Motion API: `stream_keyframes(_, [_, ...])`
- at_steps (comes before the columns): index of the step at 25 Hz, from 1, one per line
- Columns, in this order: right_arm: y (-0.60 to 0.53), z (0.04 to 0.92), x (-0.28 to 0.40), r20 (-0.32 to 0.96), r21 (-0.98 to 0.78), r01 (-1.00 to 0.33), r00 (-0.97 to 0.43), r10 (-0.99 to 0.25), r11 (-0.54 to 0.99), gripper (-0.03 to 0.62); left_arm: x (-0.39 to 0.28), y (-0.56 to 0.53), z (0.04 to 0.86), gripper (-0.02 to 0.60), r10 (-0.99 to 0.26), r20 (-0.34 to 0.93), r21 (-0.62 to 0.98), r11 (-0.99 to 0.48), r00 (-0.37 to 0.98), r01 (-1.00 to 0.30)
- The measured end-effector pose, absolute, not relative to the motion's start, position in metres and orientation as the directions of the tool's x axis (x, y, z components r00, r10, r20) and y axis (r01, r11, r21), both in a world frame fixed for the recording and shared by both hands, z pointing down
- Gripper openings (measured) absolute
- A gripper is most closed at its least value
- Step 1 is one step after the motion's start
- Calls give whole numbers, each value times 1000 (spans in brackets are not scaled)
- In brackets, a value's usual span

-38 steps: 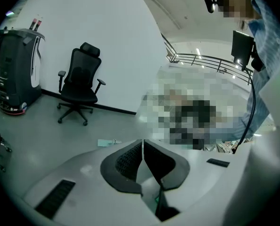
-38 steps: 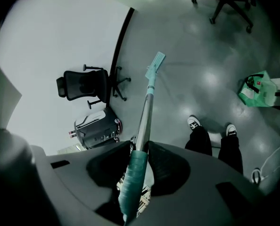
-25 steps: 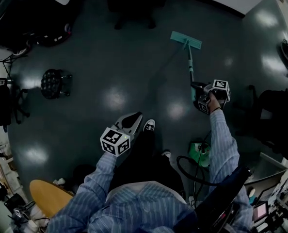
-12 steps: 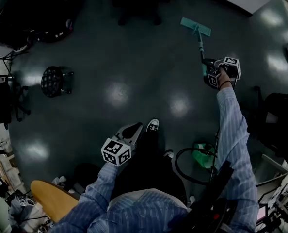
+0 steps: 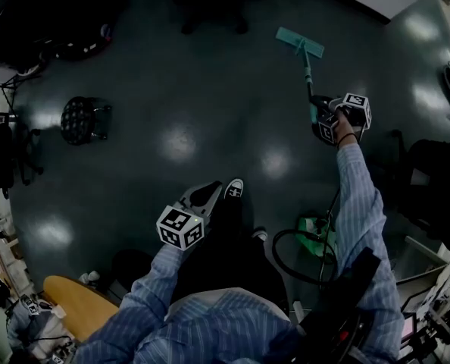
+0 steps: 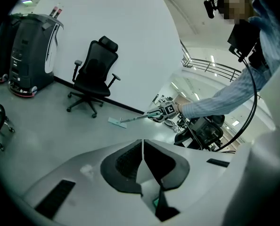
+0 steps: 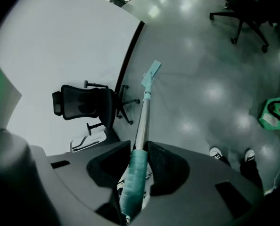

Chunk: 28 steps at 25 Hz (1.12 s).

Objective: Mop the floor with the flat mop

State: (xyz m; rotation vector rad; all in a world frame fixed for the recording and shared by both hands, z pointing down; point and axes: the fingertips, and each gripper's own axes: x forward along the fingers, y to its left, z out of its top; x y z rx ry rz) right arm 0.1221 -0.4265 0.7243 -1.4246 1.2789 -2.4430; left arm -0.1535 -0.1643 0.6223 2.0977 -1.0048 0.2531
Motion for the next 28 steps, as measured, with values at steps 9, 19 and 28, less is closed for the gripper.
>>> stream_keyframes(9, [-295, 717, 134, 692, -661, -313, -606, -392, -682, 118, -120, -134, 604, 15, -533, 454, 552, -461, 714, -695])
stream_keyframes(19, [-139, 700, 141, 677, -664, -324, -643, -358, -674, 118, -79, -73, 587, 15, -502, 427, 541, -525, 752, -657])
stream_keyframes(28, [13, 692, 142, 667, -656, -311, -665, -335, -687, 118, -54, -14, 567, 15, -499, 406, 518, -565, 766, -642])
